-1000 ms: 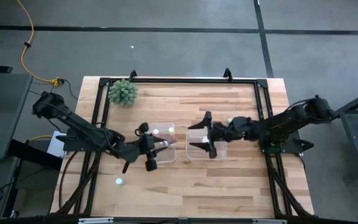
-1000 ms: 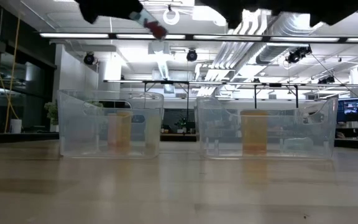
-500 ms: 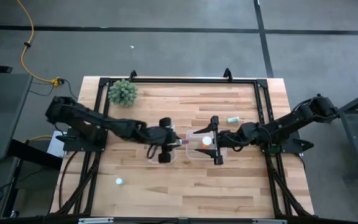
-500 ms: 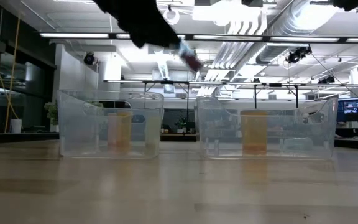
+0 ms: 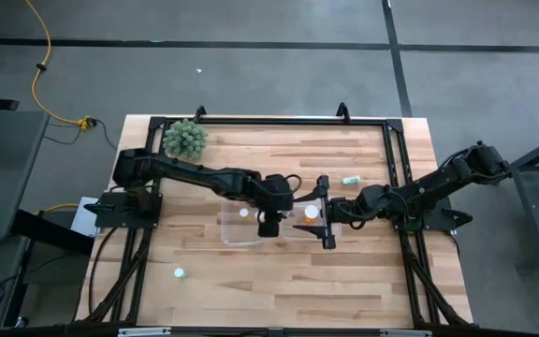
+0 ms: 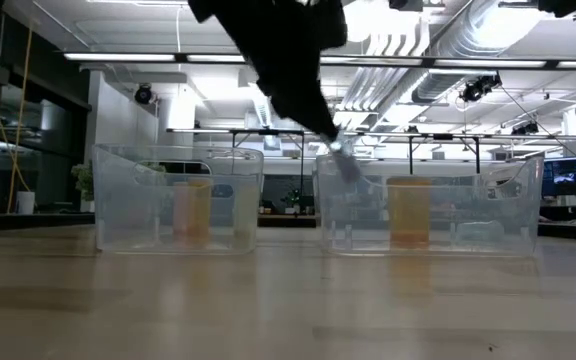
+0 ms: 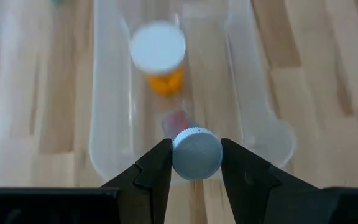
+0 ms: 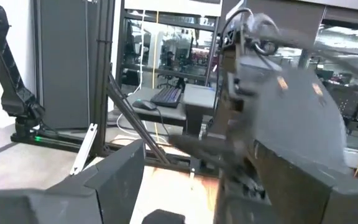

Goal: Pick and place medicine bottles into bin by pill shape (circle, oval)
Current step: Put the blue capsule bottle into the right transparent bin

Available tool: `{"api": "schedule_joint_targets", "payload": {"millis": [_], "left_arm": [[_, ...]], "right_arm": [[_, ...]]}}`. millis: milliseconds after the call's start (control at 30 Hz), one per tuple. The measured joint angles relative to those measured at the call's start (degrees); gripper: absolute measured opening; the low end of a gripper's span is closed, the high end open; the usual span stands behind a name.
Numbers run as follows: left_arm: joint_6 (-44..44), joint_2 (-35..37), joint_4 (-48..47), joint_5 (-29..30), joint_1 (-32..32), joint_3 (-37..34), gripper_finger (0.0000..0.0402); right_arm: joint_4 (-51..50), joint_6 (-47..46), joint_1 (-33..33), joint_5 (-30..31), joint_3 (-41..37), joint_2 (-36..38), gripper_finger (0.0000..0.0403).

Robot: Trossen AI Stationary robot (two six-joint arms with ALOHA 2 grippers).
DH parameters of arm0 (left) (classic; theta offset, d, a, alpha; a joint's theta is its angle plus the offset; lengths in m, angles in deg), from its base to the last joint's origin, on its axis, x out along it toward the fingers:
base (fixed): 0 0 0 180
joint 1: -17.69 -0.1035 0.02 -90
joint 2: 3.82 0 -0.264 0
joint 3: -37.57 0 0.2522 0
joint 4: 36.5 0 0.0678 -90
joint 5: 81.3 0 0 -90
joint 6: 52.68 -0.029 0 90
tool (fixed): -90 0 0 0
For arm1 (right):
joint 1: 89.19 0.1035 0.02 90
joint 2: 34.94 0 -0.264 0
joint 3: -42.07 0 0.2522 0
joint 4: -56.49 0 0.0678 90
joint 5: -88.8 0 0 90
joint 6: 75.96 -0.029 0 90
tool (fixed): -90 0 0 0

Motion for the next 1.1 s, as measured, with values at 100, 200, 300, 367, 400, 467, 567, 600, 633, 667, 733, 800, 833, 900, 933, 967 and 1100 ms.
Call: {"api": "schedule_joint_targets", "payload": {"millis": [100, 200, 300, 367, 400, 467, 567, 600, 633, 667, 733, 800, 833, 900, 933, 967, 1100], "left_arm": [[-0.1, -2.0, -0.1, -1.6, -1.2, 0.5, 0.0117], [-1.8, -3.5, -0.5, -2.2, -2.1, 0.5, 0.0117], [-3.0, -4.4, -0.8, -3.0, -2.6, 0.5, 0.0117], [-3.1, -4.8, -1.4, -3.3, -2.6, 0.3, 0.0118], [-3.2, -4.8, -1.3, -3.3, -2.6, 0.3, 0.0118], [-4.1, -4.7, -0.9, -3.4, -2.6, 0.4, 0.0118], [-4.5, -4.7, -1.1, -3.4, -2.6, 0.4, 0.0118], [-4.6, -4.7, -1.1, -3.5, -2.6, 0.4, 0.0118], [-4.6, -4.6, -1.1, -3.5, -2.6, 0.4, 0.0118], [-4.8, -4.6, -1.4, -3.5, -2.6, 0.4, 0.0118], [-5.8, -4.6, -1.9, -3.5, -2.6, 0.4, 0.0118], [-6.0, -4.6, -2.0, -3.4, -2.6, 0.4, 0.0118], [-6.0, -4.6, -2.3, -3.4, -2.6, 0.4, 0.0118], [-6.0, -4.6, -2.5, -3.4, -2.7, 0.4, 0.0118], [-6.0, -4.6, -2.7, -3.4, -2.7, 0.4, 0.0119], [-6.0, -4.6, -2.8, -3.4, -2.7, 0.4, 0.0122], [-5.3, -4.6, -2.8, -2.7, -2.7, 0.4, 0.0146]], "right_arm": [[-0.3, 0.0, 0.0, 0.0, 0.0, 0.0, 0.0291], [-0.3, 0.0, 0.0, 0.0, 0.0, 0.1, 0.0291], [-0.3, 0.0, 0.0, 0.0, 0.0, 0.1, 0.0291], [-0.2, 0.0, 0.0, 0.0, 0.0, 0.1, 0.0291], [-0.2, 0.0, 0.0, -0.1, 0.0, 0.1, 0.0291], [-0.2, 0.0, 0.0, -0.2, 0.0, 0.1, 0.0291], [-0.2, 0.0, 0.0, -0.2, 0.0, 0.1, 0.0291], [-0.2, 0.0, 0.0, -0.2, 0.0, 0.1, 0.0291], [-0.2, 0.0, 0.0, -0.2, 0.0, 0.1, 0.0291], [-0.3, 0.0, 0.0, -0.2, 0.0, 0.1, 0.0291], [-0.4, 0.0, 0.0, -0.2, 0.0, 0.1, 0.0291], [-0.5, 0.0, 0.0, -0.2, 0.0, 0.1, 0.0291], [-0.5, 0.0, 0.0, -0.2, 0.0, 0.1, 0.0291], [-0.5, 0.0, 0.0, -0.2, 0.0, 0.1, 0.0291], [-0.5, 0.0, 0.0, -0.2, 0.0, 0.1, 0.0291], [-0.5, 0.0, 0.0, -0.2, 0.0, 0.1, 0.0291], [-0.5, 0.0, 0.0, -0.2, 0.0, 0.1, 0.0291]]}}
